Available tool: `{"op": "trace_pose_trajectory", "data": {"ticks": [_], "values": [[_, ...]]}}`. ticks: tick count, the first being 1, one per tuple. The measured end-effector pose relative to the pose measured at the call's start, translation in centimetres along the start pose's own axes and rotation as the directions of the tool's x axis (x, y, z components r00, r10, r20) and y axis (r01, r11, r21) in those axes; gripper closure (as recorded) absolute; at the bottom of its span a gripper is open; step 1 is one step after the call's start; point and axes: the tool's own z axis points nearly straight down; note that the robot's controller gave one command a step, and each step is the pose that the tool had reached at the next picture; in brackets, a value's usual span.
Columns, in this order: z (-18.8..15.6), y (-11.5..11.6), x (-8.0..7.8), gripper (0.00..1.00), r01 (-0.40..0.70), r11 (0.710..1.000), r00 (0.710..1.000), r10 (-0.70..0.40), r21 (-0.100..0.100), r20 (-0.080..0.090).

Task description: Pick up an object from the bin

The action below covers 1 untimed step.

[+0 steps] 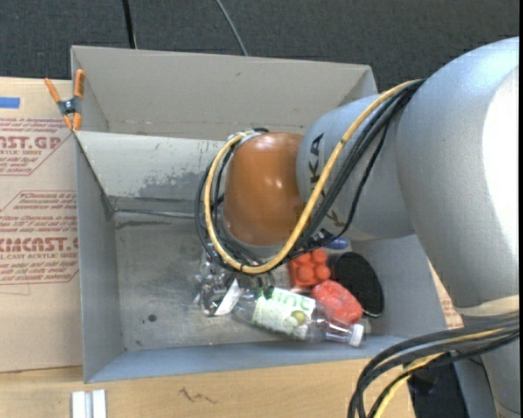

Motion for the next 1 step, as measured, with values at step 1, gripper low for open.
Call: {"op": "trace_pose_trajectory", "data": {"ticks": [1], "values": [[0.02, -0.03, 0.05, 0.00, -0.001, 1.000, 1.000, 0.001, 0.001, -0.002]]}}
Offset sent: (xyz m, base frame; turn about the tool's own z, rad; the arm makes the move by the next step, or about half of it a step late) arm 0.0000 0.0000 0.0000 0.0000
